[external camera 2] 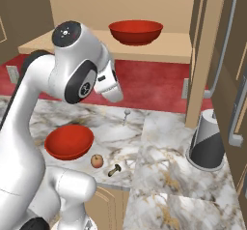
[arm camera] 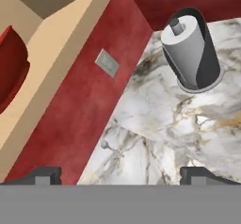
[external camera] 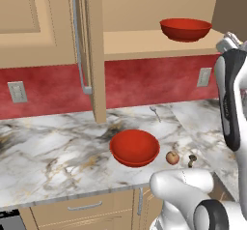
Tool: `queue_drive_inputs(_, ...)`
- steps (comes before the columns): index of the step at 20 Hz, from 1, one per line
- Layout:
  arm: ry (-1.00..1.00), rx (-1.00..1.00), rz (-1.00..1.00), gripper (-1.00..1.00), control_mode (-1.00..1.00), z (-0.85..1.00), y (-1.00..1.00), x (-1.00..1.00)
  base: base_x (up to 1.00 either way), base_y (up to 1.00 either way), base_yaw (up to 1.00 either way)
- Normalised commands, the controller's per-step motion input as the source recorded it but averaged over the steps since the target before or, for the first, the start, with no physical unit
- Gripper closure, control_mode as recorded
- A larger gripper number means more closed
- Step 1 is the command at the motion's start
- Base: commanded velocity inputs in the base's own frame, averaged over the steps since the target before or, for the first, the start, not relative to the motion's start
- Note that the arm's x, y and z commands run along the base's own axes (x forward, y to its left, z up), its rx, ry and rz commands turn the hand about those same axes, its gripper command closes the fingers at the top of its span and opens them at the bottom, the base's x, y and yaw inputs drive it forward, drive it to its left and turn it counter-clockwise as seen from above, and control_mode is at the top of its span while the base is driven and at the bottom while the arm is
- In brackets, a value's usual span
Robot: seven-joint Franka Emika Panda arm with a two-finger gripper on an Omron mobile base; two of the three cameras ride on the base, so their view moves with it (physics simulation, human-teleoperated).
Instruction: Pick both bowls and place them on the counter. Then place the mushroom in one bowl and place the peach in the other bowl.
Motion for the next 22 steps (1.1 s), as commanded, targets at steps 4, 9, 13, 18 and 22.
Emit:
queue_drive_inputs(4, 0.0, 0.28, 0.0, -1.0, -1.0, 0.55, -0.43, 0.43, 0.0, 0.0, 0.0)
queue_drive_inputs(9, 0.0, 0.16, -0.01, -1.0, -1.0, 0.45, -0.12, 0.41, 0.0, 0.0, 0.0)
queue_drive_inputs(13, -0.03, 0.01, -0.05, -1.0, -1.0, 0.02, 0.0, 0.37, 0.0, 0.0, 0.0)
queue_drive_inputs(18, -0.08, 0.03, -0.05, -1.0, -1.0, -0.03, 0.0, 0.37, 0.0, 0.0, 0.0)
queue_drive_inputs(22, -0.13, 0.09, -0.01, -1.0, -1.0, -0.14, 0.03, 0.24, 0.0, 0.0, 0.0)
